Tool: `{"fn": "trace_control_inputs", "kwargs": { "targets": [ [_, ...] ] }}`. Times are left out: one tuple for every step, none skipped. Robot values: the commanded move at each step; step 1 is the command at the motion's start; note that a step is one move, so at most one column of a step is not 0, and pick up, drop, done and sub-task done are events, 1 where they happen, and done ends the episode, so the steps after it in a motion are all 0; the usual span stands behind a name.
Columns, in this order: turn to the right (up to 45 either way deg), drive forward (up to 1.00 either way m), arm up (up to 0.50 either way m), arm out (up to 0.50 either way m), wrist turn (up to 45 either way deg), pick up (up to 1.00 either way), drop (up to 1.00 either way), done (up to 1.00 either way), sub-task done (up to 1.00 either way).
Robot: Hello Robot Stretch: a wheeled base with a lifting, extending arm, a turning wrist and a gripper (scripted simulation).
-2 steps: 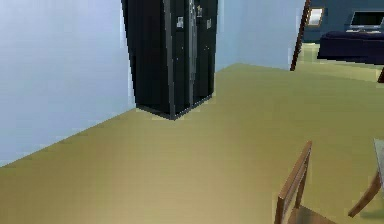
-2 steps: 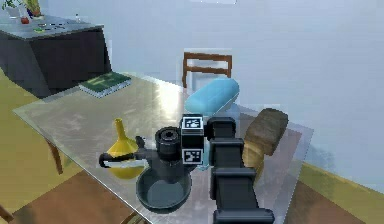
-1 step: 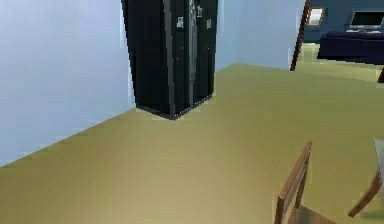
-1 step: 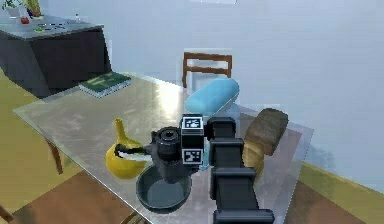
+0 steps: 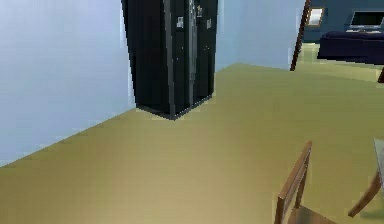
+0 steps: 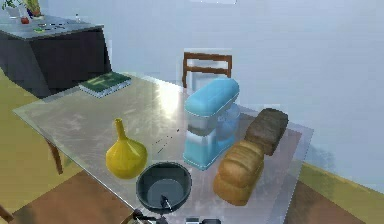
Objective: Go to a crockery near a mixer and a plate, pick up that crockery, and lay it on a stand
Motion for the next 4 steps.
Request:
{"fn": "trace_control_inputs", "kwargs": {
  "targets": [
    [0.0, 0.0, 0.0, 0.0, 0.0, 1.0, 0.0, 0.0, 0.0],
    [0.0, 0.0, 0.1, 0.0, 0.0, 0.0, 0.0, 0.0, 0.0],
    [0.0, 0.0, 0.26, 0.0, 0.0, 0.0, 0.0, 0.0, 0.0],
    [0.0, 0.0, 0.0, 0.0, -45.0, 0.0, 0.0, 0.0, 0.0]
  ]
}}
